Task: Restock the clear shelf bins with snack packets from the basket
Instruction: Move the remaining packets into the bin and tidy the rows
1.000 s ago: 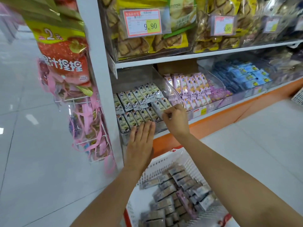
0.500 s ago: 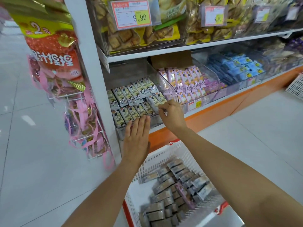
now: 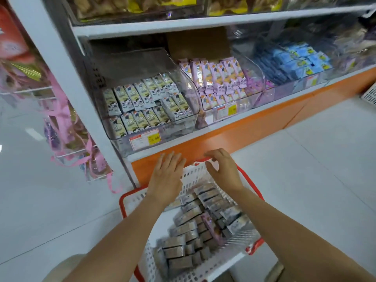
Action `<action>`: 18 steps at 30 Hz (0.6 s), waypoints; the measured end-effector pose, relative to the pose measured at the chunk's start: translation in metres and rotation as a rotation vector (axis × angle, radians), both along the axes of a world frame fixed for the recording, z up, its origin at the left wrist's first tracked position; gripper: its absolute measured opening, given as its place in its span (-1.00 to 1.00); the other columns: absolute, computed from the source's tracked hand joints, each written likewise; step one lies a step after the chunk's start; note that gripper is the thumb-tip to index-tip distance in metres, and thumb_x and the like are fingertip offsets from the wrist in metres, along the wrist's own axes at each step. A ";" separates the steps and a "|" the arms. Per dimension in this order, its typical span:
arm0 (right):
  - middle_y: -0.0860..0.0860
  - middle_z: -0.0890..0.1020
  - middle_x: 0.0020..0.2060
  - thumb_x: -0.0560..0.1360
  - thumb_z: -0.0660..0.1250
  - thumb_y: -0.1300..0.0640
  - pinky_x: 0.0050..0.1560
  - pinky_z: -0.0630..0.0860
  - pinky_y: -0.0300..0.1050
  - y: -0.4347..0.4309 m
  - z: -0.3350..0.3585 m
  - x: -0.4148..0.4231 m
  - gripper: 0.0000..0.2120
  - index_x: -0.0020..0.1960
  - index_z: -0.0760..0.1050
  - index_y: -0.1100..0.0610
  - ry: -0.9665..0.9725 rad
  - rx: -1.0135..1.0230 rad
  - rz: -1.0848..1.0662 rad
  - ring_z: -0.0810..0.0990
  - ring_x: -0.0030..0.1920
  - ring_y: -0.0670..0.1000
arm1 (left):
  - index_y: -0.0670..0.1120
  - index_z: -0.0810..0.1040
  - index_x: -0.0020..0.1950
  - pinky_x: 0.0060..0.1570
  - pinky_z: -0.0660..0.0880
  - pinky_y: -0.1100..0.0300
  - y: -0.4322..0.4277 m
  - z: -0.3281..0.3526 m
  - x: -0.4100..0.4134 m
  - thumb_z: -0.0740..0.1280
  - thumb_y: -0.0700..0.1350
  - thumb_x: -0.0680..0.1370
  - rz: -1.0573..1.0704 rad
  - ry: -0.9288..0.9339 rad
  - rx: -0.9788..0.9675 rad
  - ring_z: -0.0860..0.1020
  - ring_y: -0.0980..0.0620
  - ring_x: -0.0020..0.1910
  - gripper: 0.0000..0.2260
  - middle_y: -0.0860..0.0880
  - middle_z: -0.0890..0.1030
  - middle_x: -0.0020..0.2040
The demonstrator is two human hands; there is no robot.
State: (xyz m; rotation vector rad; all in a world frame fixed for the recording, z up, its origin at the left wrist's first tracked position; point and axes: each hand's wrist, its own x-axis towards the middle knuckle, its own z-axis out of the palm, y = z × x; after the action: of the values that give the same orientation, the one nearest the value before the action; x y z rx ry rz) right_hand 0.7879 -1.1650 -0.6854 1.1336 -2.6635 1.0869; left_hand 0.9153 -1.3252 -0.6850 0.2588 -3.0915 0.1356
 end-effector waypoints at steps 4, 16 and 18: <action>0.04 0.59 0.05 0.52 0.37 0.14 -0.01 0.49 -0.17 0.051 -0.054 0.004 -0.76 0.18 0.58 0.11 -0.219 0.312 -0.019 0.60 -0.02 0.06 | -0.09 -0.01 0.61 0.49 -0.28 -0.05 0.009 -0.037 -0.002 0.22 0.03 0.62 0.038 -0.133 0.065 -0.01 -0.11 0.59 -0.34 -0.11 0.04 0.61; 0.09 0.52 0.18 0.44 0.37 0.13 0.12 0.46 -0.04 0.108 -0.134 0.020 -0.64 0.23 0.53 0.07 -0.223 0.835 0.157 0.44 0.19 0.16 | -0.15 -0.23 0.59 0.54 -0.22 -0.10 0.015 -0.087 0.006 0.23 0.04 0.61 0.212 -0.288 0.148 -0.15 -0.13 0.59 -0.22 -0.14 -0.18 0.61; 0.09 0.52 0.15 0.45 0.36 0.18 0.09 0.44 -0.07 0.106 -0.134 0.021 -0.68 0.20 0.53 0.10 -0.171 0.851 0.142 0.42 0.20 0.14 | -0.14 -0.24 0.59 0.54 -0.22 -0.10 0.016 -0.087 0.006 0.22 0.04 0.61 0.218 -0.298 0.156 -0.17 -0.12 0.59 -0.23 -0.13 -0.20 0.61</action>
State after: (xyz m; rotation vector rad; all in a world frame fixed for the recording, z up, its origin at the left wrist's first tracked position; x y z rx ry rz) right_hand 0.8089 -1.0590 -0.8198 1.3708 -3.3213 -0.0170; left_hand 0.9218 -1.3092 -0.7716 0.6380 -3.3631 -0.0701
